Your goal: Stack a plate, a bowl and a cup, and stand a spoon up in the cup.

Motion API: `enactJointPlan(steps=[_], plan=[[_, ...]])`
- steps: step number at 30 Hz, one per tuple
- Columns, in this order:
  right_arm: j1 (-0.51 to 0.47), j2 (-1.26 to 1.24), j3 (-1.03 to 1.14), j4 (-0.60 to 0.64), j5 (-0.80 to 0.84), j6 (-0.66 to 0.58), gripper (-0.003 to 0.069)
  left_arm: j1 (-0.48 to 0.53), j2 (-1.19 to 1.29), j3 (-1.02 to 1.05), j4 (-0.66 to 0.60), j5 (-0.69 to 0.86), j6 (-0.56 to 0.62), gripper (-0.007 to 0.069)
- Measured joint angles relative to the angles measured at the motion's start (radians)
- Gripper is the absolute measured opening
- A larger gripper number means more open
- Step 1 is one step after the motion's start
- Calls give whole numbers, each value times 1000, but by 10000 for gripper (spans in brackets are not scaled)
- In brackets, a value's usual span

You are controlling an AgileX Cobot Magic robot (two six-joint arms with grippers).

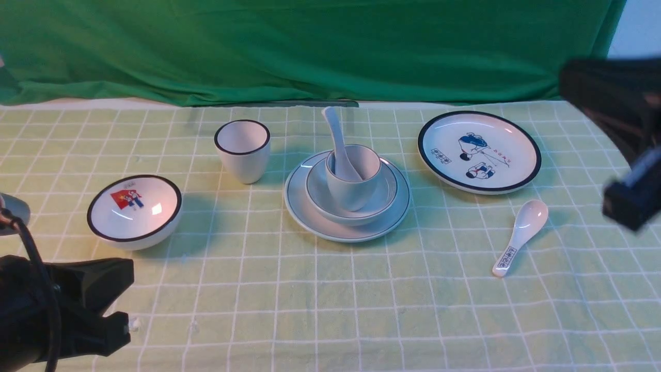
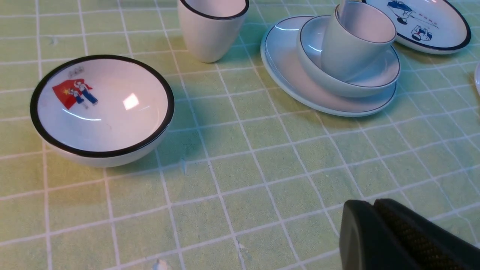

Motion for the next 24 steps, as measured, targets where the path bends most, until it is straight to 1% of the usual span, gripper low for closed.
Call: enactJointPlan(steps=[1,4,6,7,8,10,13,16,19,24], plan=[[0,-61,96,-1,-48,6,25,0,0,0,0,0,0,20],[0,-180,293,-1,-116,19,25,0,0,0,0,0,0,20],[0,-246,407,-2,-133,25,25,0,0,0,0,0,0,20],[0,-246,417,-2,-133,25,25,0,0,0,0,0,0,20],[0,-290,488,-3,-139,46,25,0,0,0,0,0,0,20],[0,-309,539,-4,-141,96,27,0,0,0,0,0,0,20],[0,-326,627,-4,-143,279,31,0,0,0,0,0,0,20],[-1,-328,670,-8,-145,316,32,0,0,0,0,0,0,20],[-2,-328,689,-25,-152,317,30,0,0,0,0,0,0,20],[-5,-373,714,-29,-244,314,20,0,0,0,0,-1,0,20]])
